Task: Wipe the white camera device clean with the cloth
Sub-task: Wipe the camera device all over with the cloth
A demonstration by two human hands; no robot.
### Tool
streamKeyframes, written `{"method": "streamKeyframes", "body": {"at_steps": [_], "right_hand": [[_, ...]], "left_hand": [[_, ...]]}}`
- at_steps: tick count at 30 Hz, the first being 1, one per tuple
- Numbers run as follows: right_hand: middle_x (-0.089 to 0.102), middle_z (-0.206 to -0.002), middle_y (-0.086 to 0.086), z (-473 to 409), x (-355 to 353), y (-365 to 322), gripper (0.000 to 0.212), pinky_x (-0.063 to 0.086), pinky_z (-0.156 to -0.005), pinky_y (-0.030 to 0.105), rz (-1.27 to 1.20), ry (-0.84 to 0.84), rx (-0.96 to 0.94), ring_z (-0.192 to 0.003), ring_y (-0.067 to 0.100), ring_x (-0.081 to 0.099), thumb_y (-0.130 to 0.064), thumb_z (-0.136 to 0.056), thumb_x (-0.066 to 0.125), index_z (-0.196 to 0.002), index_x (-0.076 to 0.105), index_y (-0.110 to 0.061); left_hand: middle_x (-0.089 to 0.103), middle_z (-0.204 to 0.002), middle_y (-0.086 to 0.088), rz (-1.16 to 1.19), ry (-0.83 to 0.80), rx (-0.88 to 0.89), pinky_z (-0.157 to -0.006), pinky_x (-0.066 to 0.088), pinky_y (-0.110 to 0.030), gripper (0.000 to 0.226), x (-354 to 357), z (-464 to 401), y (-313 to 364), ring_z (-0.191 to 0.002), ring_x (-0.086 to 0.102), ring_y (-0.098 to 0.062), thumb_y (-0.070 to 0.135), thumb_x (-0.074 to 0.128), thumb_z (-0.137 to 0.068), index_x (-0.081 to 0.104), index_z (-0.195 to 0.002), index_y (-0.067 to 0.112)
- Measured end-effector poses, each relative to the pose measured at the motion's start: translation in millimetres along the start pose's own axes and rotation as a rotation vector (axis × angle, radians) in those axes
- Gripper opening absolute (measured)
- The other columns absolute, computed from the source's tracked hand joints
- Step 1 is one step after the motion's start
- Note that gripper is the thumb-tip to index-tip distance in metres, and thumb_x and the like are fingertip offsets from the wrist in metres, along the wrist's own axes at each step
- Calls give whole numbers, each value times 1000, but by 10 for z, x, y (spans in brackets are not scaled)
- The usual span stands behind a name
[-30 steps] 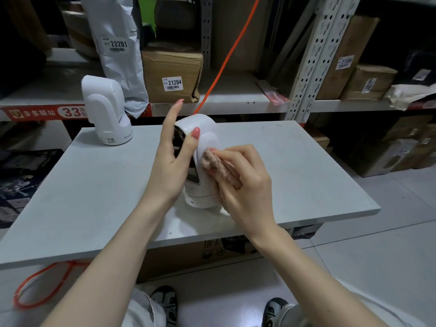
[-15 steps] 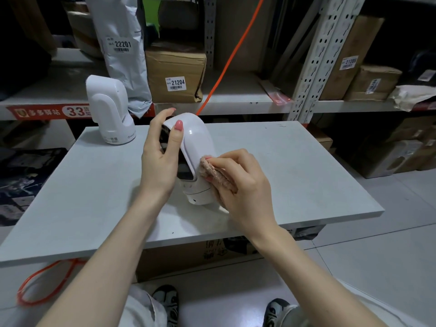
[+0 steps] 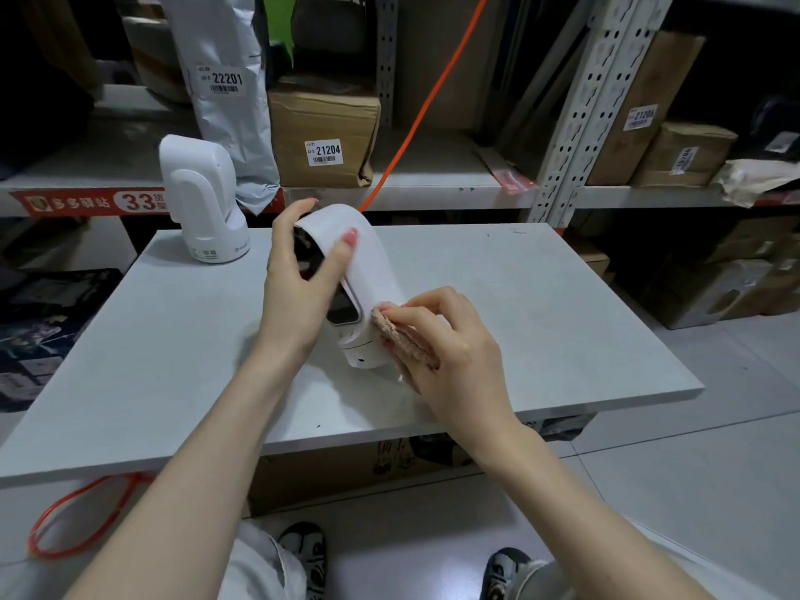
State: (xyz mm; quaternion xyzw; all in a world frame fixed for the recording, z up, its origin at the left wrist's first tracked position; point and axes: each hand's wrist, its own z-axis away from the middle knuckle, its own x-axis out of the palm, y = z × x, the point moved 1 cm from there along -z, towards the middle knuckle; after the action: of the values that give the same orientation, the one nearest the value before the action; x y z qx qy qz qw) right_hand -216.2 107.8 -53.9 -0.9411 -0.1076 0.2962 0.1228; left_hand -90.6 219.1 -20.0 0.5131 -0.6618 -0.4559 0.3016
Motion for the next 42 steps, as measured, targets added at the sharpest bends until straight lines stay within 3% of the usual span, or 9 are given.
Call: {"method": "streamKeyframes", "body": {"at_steps": [6,11,17,19,26,30,33,39,42], "right_hand": [[62,-95,2,-91,10,-20,18,50,-50,37,-20,9,-5,-83,21,60,-24,-88,67,-105,72,-20],[60,-98,-3,-90,-41,111,25,52,-68,39,-196,4,225,-88,17,61,-35,-89,61,-110,70,-24],[63,-99,1,-16,9,37,21,51,-56,40,-112,-22,-7,-87,21,60,-30,-91,63,-106,73,-19],[63,-98,1,-49,-2,63,21,51,-59,40,-159,-4,51,-86,21,61,-30,-91,63,-106,73,-20],[63,-102,-5,-133,-23,119,15,43,-82,11,-353,23,437,-95,1,58,-16,-91,66,-105,68,-21],[60,-101,0,-49,-20,113,16,52,-72,31,-229,7,210,-91,15,61,-20,-91,65,-106,68,-15],[59,-100,0,-13,-33,143,19,53,-63,39,-162,-12,77,-88,22,62,-26,-91,62,-105,68,-15],[64,-104,-5,-94,-56,151,16,42,-82,8,-351,-86,460,-97,4,58,-15,-93,63,-108,65,-21],[63,-105,-4,-82,-32,140,15,40,-81,6,-321,-72,495,-96,3,57,-19,-93,62,-108,65,-19]], "left_hand": [[49,-125,15,-32,-60,58,-93,47,-23,66,-25,57,-26,-122,50,-16,32,77,-69,37,-118,49],[47,-135,8,-43,-80,51,-100,47,-34,75,30,57,0,-124,48,-16,32,77,-68,35,-129,46],[47,-133,9,18,-53,-49,-103,46,-41,83,-3,11,-6,-120,52,-13,31,77,-65,32,-134,41],[48,-129,10,27,-74,-61,-100,48,-38,84,-18,9,3,-115,54,-13,30,78,-63,33,-134,42],[45,-136,7,53,-144,-60,-87,50,-21,94,-11,51,19,-114,55,-7,12,82,-72,27,-142,42],[46,-140,2,74,-107,-139,-94,51,-38,95,-32,19,-24,-121,53,-17,21,84,-70,28,-145,35],[55,-131,0,103,-110,-210,-82,54,-35,91,-59,-17,-47,-118,56,-19,32,83,-60,36,-138,28],[56,-124,5,78,-195,-166,-83,51,-28,86,-83,36,23,-112,56,-10,18,87,-63,40,-134,27],[56,-123,1,51,-95,-145,-88,52,-34,72,-31,63,28,-112,57,-14,16,84,-70,42,-128,23]]}}
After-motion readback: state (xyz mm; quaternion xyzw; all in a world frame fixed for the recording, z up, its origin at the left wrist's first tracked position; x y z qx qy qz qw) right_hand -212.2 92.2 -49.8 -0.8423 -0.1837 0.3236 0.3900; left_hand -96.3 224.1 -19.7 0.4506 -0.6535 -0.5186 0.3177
